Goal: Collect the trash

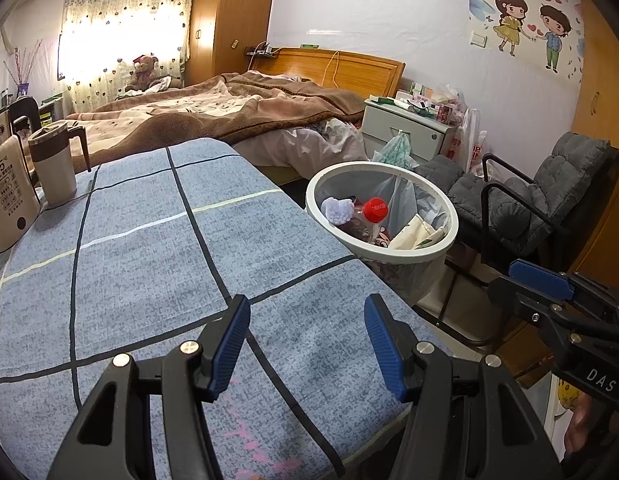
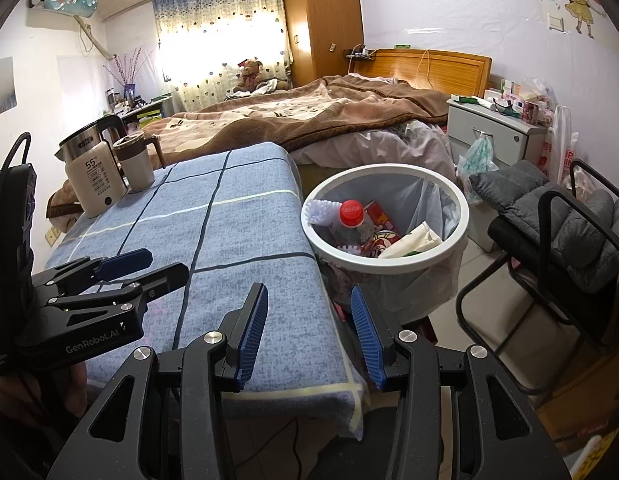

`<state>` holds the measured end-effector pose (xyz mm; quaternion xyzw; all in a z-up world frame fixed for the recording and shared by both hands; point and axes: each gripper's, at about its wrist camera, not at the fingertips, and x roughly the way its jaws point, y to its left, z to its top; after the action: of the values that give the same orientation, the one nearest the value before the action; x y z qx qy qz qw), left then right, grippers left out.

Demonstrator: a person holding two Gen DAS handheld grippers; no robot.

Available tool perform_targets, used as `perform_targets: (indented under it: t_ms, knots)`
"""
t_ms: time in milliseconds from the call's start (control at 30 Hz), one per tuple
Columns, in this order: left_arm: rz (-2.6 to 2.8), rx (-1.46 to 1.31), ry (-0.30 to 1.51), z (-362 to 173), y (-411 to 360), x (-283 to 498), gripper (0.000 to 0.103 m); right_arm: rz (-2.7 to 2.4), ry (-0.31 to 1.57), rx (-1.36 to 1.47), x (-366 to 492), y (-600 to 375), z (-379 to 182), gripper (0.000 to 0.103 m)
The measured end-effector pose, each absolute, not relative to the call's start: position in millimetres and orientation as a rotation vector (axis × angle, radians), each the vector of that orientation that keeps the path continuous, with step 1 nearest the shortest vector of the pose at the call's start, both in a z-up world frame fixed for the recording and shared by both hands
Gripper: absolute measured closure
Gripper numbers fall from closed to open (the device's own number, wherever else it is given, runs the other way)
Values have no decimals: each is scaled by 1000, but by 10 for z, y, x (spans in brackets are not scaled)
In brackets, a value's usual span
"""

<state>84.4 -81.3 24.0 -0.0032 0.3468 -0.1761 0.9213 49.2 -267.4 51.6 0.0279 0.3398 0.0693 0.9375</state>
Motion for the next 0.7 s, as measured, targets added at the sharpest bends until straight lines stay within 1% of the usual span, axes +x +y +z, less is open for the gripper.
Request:
perform_targets:
  t_ms: [700]
  knots:
    - [-361, -5, 720, 216, -844, 839, 42, 140, 698, 59, 501, -2661, 495, 58]
